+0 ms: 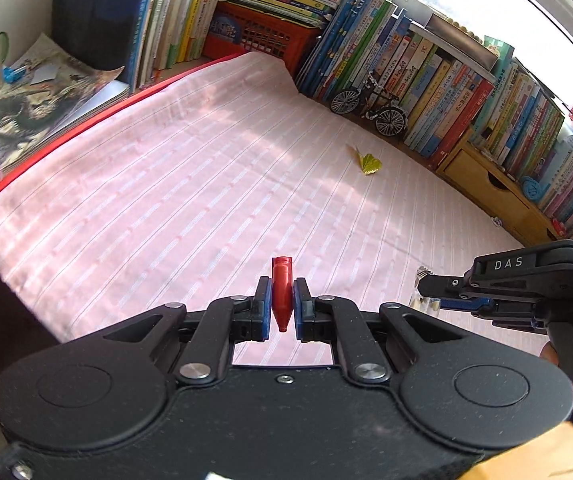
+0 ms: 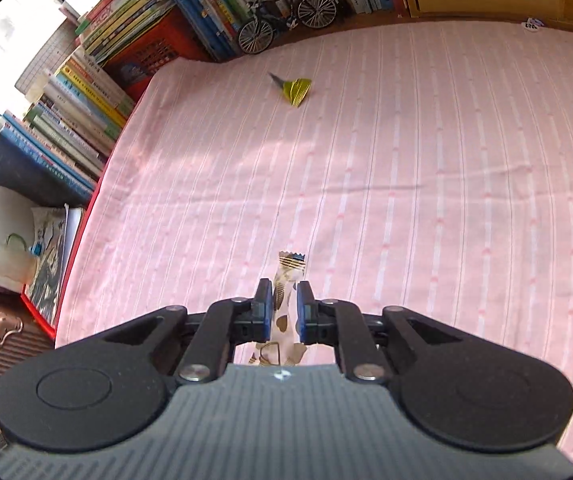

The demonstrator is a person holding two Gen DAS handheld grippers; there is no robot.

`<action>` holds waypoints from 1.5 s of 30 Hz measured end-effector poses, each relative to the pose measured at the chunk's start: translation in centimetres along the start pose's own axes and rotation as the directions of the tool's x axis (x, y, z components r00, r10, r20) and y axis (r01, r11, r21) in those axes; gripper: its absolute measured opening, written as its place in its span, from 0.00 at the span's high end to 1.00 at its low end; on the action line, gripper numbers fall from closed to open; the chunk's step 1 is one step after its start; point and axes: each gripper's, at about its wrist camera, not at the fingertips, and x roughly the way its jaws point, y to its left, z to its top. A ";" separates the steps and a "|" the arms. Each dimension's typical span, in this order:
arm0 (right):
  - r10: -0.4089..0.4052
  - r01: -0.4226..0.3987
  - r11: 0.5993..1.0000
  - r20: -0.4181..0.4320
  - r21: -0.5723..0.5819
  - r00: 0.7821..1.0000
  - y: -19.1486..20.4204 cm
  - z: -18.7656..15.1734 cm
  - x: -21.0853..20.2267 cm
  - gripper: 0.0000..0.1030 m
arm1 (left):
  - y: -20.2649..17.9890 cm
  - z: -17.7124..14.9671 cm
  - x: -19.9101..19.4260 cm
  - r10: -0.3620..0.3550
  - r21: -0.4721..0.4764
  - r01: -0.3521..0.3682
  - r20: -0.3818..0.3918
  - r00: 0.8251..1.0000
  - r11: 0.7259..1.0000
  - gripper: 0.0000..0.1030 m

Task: Collect trash
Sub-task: 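Carry the red stick and clear wrapper off the bed to the bin, then open the left tool while the right tool opens over the bin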

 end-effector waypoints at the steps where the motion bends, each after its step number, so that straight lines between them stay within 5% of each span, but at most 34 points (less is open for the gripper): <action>1: 0.002 -0.002 1.000 -0.008 -0.001 1.000 0.4 -1.1 -0.2 0.83 | 0.8 -0.8 -0.9 0.006 -0.003 -0.006 -0.004 1.000 1.000 0.90; 10: 0.021 -0.027 0.998 -0.102 -0.060 0.995 4.0 -11.5 -0.6 0.83 | 7.1 -8.2 -6.8 0.053 -0.050 -0.056 -0.055 0.997 0.997 0.90; 20: 0.014 -0.037 0.992 -0.189 -0.119 0.982 6.3 -18.9 0.5 0.81 | 11.0 -14.1 -8.4 0.093 -0.077 -0.106 -0.150 0.984 0.991 0.90; 30: -0.009 -0.026 0.988 -0.229 -0.151 0.973 7.1 -22.2 1.3 0.81 | 11.9 -17.5 -7.8 0.107 -0.082 -0.128 -0.226 0.968 0.988 0.90; 45: -0.034 -0.008 0.987 -0.258 -0.161 0.966 7.1 -23.2 2.7 0.79 | 12.2 -17.9 -6.6 0.121 -0.089 -0.149 -0.264 0.957 0.985 0.86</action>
